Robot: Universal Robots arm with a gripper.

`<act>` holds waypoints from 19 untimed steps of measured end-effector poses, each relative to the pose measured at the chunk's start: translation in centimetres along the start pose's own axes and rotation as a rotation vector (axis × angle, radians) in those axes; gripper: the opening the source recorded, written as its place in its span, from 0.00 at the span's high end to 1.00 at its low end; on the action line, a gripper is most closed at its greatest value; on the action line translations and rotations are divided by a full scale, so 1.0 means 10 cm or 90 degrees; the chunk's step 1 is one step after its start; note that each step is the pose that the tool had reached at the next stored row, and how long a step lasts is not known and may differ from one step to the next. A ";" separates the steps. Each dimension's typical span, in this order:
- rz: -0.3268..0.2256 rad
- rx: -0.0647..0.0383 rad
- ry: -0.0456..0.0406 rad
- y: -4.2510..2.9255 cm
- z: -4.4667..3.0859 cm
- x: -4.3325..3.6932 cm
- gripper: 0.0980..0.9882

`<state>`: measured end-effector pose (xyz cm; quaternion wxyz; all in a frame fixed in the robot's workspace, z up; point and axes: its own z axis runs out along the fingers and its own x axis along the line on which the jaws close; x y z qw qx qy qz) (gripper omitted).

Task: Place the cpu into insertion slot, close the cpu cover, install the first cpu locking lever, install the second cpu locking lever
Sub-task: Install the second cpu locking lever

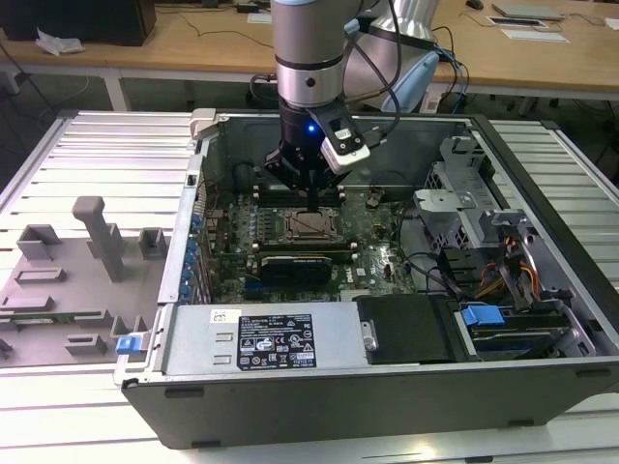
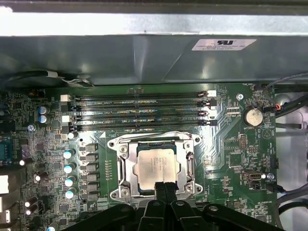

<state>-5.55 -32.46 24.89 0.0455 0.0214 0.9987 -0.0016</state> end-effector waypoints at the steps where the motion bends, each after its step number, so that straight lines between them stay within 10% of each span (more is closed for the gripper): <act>1: 0.000 0.000 0.0001 -0.011 -0.001 -0.001 0.99; 9: 0.000 0.000 0.0000 -0.261 0.002 -0.010 0.99; 16: 0.001 -0.007 0.0003 -0.316 0.032 0.064 0.99; 19: 0.002 -0.025 0.0011 -0.363 0.050 0.091 0.99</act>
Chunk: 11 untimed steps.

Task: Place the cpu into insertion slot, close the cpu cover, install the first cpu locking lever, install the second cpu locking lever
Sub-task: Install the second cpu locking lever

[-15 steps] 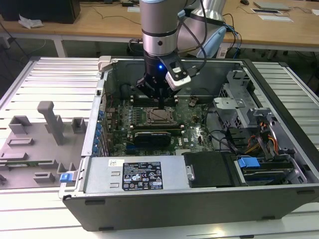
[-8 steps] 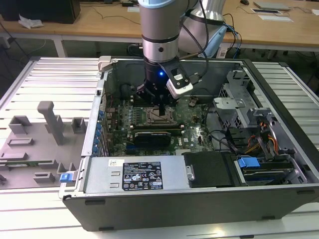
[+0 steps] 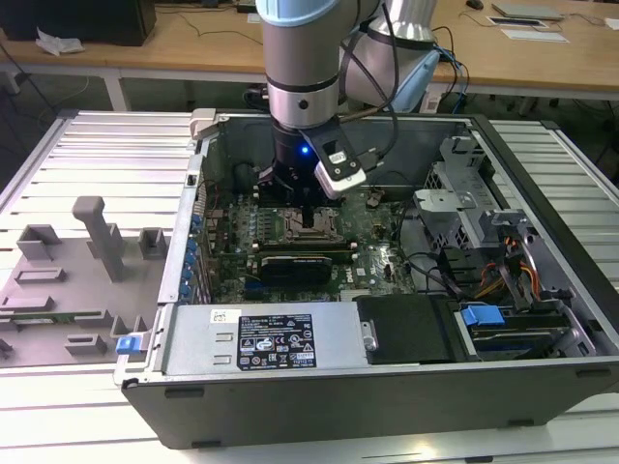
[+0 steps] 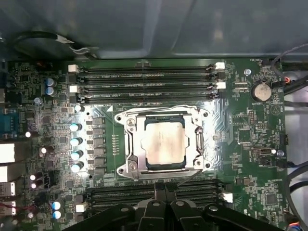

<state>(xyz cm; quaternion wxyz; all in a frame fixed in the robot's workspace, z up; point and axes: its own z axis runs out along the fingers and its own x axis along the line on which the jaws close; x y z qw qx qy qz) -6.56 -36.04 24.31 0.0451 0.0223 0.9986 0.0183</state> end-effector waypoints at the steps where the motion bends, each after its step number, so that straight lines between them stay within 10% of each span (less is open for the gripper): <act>1: 0.000 -0.004 0.0002 -0.011 0.003 0.008 0.99; 11: 0.002 -0.024 0.0010 -0.095 0.060 0.073 0.99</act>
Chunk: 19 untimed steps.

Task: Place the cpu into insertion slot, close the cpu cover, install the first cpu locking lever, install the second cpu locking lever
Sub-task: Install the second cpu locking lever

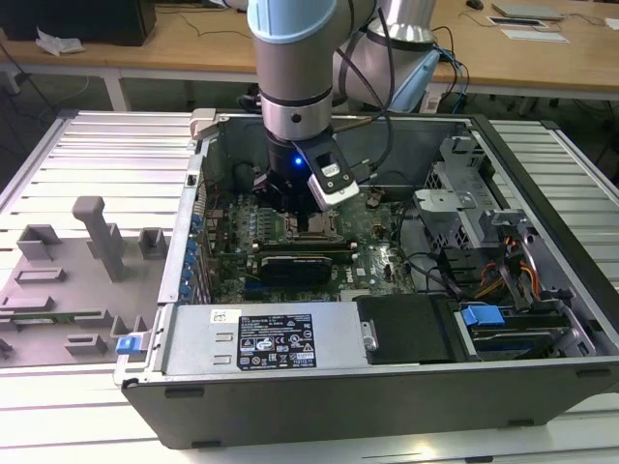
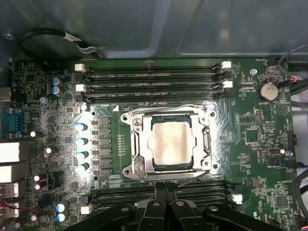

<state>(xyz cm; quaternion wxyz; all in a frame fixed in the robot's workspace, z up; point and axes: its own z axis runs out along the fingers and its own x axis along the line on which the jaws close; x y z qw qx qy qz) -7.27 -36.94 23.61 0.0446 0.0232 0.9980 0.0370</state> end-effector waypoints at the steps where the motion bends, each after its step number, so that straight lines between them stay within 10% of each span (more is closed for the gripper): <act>1: 0.000 -0.002 0.0001 -0.005 0.004 0.011 0.99; 11: 0.005 -0.057 0.0024 -0.207 0.064 0.074 0.99; 19: 0.006 -0.066 0.0030 -0.231 0.146 0.096 0.99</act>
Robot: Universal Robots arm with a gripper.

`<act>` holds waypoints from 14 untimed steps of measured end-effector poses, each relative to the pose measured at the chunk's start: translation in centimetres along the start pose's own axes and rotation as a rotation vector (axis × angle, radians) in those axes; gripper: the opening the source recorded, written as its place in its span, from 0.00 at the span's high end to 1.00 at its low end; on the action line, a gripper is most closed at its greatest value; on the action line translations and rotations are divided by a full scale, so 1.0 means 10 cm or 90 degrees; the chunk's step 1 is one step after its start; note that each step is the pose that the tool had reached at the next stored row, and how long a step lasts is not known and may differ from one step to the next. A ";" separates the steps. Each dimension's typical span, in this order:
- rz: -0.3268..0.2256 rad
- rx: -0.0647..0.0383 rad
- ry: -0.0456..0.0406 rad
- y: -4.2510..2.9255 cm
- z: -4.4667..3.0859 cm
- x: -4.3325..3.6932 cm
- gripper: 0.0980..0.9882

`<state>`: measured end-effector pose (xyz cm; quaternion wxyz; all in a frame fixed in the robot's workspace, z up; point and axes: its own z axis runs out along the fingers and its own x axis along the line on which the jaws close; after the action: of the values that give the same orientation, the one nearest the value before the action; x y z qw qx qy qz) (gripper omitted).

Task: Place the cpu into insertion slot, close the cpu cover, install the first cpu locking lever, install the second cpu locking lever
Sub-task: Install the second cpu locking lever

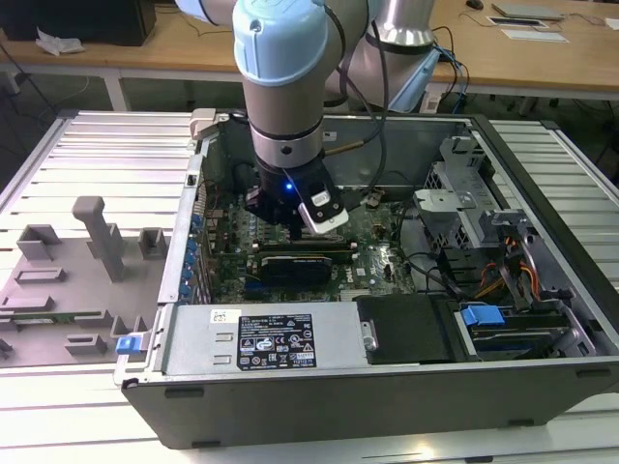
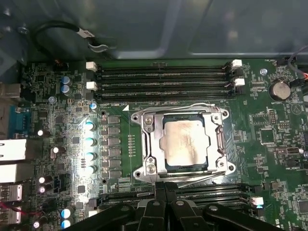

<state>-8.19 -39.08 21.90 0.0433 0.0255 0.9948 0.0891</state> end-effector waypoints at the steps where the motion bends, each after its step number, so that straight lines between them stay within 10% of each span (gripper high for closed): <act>1: 0.000 0.000 0.0000 -0.001 0.005 0.001 0.99; 14: 0.001 -0.006 0.0003 -0.013 0.039 0.026 0.99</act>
<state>-8.42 -39.12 21.47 0.0431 0.0256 0.9943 0.0940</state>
